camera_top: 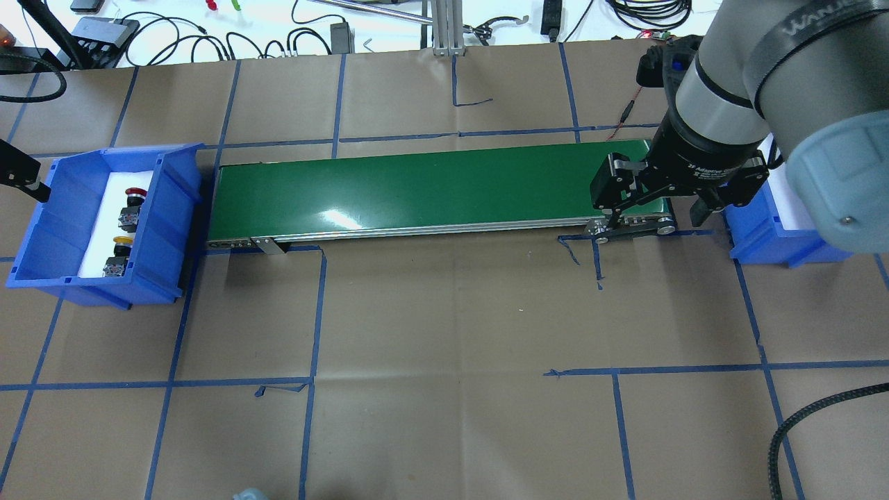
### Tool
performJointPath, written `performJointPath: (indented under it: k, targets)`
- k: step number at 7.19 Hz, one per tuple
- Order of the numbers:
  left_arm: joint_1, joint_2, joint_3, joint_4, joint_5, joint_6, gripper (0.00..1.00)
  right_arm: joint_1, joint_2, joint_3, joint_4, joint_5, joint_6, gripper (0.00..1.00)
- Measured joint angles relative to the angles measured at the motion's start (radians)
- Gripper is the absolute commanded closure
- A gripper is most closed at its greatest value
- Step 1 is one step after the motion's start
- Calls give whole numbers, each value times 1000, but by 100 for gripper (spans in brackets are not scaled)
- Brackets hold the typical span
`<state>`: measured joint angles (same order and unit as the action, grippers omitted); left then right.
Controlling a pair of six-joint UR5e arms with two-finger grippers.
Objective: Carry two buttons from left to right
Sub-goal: 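Lower the left gripper into the blue bin over the yellow button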
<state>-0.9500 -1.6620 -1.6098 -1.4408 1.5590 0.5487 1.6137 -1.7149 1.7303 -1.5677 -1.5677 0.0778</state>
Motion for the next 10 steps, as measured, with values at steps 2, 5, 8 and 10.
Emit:
performJointPath:
  k: [2, 5, 8, 10]
  targets:
    - [4, -67, -5, 72, -1, 3, 0, 0, 0, 0, 0, 0, 0, 0]
    - [-2, -106, -55, 158, -8, 2, 1, 0, 1, 0, 0, 1, 0, 0]
    - [-6, -136, -157, 311, -10, 3, 1, 0, 3, 1, 0, 2, 0, 0]
    - [-6, -163, -215, 398, -8, 8, 1, 0, 4, 3, 0, 2, -1, 0]
